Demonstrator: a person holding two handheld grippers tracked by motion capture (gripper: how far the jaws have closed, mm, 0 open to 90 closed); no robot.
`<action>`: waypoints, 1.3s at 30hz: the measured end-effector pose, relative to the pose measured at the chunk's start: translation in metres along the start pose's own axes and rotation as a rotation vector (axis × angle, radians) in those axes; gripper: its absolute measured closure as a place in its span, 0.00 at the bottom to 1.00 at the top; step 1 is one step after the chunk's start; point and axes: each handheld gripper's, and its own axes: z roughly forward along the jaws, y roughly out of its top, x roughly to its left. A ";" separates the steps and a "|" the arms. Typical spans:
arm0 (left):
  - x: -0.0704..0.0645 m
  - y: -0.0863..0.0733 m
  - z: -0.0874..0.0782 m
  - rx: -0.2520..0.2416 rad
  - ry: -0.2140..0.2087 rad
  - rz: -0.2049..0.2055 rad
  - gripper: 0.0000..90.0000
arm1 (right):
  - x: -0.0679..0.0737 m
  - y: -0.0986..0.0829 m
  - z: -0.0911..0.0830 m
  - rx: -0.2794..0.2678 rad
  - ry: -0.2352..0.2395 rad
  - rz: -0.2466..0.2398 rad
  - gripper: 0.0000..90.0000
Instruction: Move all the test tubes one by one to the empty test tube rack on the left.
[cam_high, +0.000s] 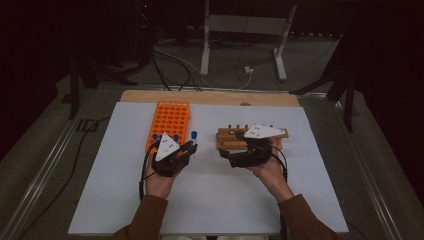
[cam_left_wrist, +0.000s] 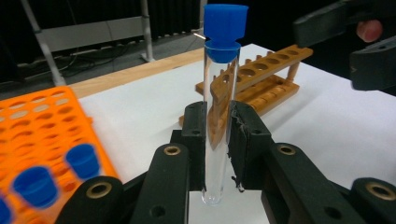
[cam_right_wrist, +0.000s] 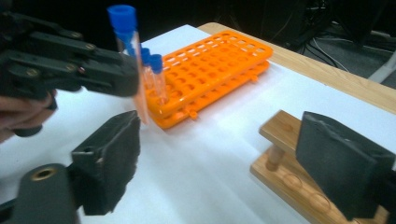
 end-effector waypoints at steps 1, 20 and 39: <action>0.001 0.000 -0.002 0.000 0.002 -0.002 0.87 | -0.002 -0.002 -0.002 -0.002 -0.007 0.005 0.11; 0.034 -0.008 -0.038 -0.054 0.062 -0.078 0.87 | -0.031 -0.029 -0.038 -0.018 -0.102 0.062 0.00; 0.065 -0.014 -0.063 -0.088 0.200 -0.110 0.87 | -0.045 -0.042 -0.064 -0.062 -0.149 0.106 0.00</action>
